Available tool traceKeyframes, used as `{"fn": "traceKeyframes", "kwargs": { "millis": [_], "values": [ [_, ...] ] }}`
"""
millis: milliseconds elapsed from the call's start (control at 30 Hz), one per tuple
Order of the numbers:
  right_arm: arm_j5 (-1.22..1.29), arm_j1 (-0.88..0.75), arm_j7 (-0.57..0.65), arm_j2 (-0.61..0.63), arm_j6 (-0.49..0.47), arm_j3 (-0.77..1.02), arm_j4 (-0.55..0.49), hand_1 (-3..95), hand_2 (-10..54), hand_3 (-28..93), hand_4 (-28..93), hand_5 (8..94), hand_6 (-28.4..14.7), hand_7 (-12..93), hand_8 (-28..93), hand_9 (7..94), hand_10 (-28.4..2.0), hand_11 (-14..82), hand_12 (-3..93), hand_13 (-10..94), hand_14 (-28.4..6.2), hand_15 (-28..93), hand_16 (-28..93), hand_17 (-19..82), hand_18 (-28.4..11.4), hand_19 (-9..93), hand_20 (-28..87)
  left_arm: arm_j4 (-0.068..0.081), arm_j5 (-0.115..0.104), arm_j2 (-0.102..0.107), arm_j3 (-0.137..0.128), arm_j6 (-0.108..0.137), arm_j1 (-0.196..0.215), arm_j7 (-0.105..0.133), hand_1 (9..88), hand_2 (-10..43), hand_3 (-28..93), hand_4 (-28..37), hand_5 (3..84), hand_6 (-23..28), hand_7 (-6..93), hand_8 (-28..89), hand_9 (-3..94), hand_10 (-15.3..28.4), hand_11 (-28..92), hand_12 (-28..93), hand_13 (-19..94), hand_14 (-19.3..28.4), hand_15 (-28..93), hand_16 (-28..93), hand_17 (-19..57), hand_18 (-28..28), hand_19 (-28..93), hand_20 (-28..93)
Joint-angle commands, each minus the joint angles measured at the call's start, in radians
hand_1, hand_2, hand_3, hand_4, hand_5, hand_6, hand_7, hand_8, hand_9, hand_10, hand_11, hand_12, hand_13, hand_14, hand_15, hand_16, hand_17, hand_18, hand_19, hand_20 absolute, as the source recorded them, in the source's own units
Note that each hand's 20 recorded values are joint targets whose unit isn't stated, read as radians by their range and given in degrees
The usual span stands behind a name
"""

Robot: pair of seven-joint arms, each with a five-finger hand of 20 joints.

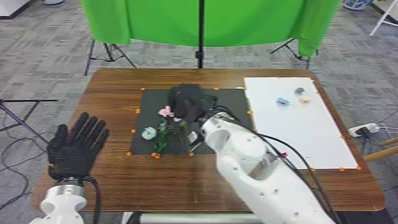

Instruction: Arrange flowers

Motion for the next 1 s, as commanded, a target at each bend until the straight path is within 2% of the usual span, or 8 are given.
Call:
{"fn": "traceKeyframes", "kwargs": {
  "millis": [33,67,133,233,567,667,833,1000],
  "values": [
    [-0.064,0.034,-0.015,-0.050,-0.003,-0.023,0.113,62.8,-9.5,72,-28,76.1,0.6,33,-2,84.2,-10.8,8.4,37.0,70,-6.5,43,38,32,-21.8,89,38,0.011,0.000,0.011,0.004,0.006,-0.007,-0.003,25.8,17.2,76,-28.3,46.5,9.9,13.6,-9,37.4,15.6,20,9,27,16.2,34,-7,-7.6,13.6,35,12],
    [-0.071,0.024,0.000,-0.038,-0.005,-0.037,0.094,62.9,-9.5,72,-28,75.8,0.5,33,-3,84.0,-10.7,8.4,36.9,70,-6.5,43,38,32,-21.8,89,38,-0.010,-0.002,0.017,-0.005,-0.001,0.029,0.008,25.7,17.3,76,-28.3,46.5,9.9,13.6,-9,37.4,15.7,20,9,27,16.2,34,-7,-7.6,13.6,35,12],
    [-0.085,0.030,-0.003,-0.046,-0.018,-0.036,0.112,62.8,-9.5,72,-28,75.3,0.6,33,-3,83.6,-10.9,8.3,36.7,69,-6.6,43,38,32,-21.8,89,38,-0.005,-0.001,0.018,-0.003,-0.003,0.019,0.006,25.8,17.3,76,-28.3,46.5,9.9,13.6,-9,37.4,15.7,20,9,27,16.2,34,-8,-7.6,13.6,35,12],
    [-0.159,0.044,-0.035,-0.069,-0.015,-0.021,0.176,62.5,-9.5,72,-28,74.8,0.5,34,-3,82.6,-10.9,8.2,36.3,69,-6.6,43,38,32,-21.7,89,38,-0.005,-0.002,0.017,-0.003,0.019,0.011,-0.001,25.9,17.4,76,-28.3,46.5,9.9,13.6,-9,37.5,15.6,20,9,27,16.2,34,-8,-7.6,13.6,35,12],
    [-0.150,0.045,-0.042,-0.095,-0.036,0.001,0.206,62.1,-9.5,72,-28,73.4,0.2,35,-5,80.6,-11.1,8.4,35.6,66,-7.2,46,38,31,-21.5,89,39,0.014,0.000,0.022,0.008,0.008,-0.026,-0.027,25.8,17.6,76,-28.3,46.8,10.1,13.7,-9,37.7,15.8,20,9,28,16.2,34,-8,-7.6,13.6,35,12],
    [-0.157,0.036,-0.024,-0.090,-0.074,-0.003,0.195,61.4,-9.5,72,-28,72.8,0.1,34,-5,79.2,-11.1,7.9,34.3,65,-7.2,47,38,31,-21.7,89,39,0.010,-0.004,0.022,0.009,0.016,-0.023,-0.029,25.8,17.7,76,-28.3,46.8,10.1,13.7,-9,37.8,15.8,20,9,28,16.2,34,-8,-7.6,13.6,35,12],
    [-0.131,0.019,0.034,-0.066,-0.126,-0.025,0.154,60.7,-9.5,72,-28,72.1,-0.3,33,-6,66.5,-13.1,18.5,17.6,60,-8.4,52,36,31,-22.0,89,39,0.006,-0.007,0.021,0.007,0.025,-0.020,-0.023,25.8,18.0,76,-28.3,47.0,10.2,13.9,-9,38.0,15.9,21,9,28,16.3,35,-8,-7.7,13.6,35,12],
    [-0.129,0.015,0.049,-0.062,-0.155,-0.032,0.136,59.7,-9.5,72,-28,71.9,-0.3,32,-6,62.0,-14.2,16.0,15.4,57,-9.4,54,34,31,-22.0,90,39,0.006,-0.010,0.019,0.009,0.029,-0.019,-0.019,25.7,18.1,76,-28.3,47.1,10.2,14.1,-9,38.0,15.9,21,9,28,16.4,35,-8,-7.7,13.6,35,12]
  ]
}}
